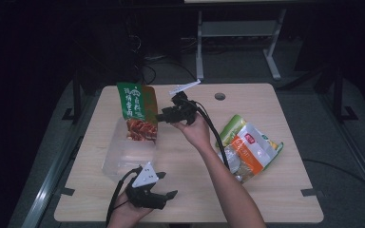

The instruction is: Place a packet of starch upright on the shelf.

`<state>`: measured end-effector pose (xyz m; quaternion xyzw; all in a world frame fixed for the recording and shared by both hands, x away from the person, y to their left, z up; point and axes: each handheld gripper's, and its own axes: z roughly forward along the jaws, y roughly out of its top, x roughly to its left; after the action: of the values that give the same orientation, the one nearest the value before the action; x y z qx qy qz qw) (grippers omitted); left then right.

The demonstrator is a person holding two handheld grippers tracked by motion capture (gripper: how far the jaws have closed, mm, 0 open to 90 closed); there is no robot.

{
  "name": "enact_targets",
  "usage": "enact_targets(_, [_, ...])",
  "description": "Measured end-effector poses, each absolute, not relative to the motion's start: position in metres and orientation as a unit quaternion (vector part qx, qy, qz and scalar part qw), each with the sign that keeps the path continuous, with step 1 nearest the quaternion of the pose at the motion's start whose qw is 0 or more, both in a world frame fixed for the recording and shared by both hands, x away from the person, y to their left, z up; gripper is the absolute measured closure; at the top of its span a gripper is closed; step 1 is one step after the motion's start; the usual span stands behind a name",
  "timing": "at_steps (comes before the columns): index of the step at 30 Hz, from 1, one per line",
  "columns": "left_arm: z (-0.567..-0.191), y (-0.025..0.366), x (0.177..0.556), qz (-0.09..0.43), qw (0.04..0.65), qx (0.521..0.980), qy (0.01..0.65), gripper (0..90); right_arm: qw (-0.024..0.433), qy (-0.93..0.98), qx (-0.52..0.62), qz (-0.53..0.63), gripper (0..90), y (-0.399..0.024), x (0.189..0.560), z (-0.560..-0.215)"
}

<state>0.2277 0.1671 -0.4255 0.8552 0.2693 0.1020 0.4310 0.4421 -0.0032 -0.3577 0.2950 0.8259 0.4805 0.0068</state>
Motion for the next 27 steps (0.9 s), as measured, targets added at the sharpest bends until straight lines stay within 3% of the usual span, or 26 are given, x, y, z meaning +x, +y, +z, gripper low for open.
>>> enact_targets(27, [-0.430, 0.167, 0.229, 0.097, 0.426, 0.858, 0.270, 27.6, 0.019, 0.824, 0.314, 0.471, 43.2, -0.085, 0.414, -0.339])
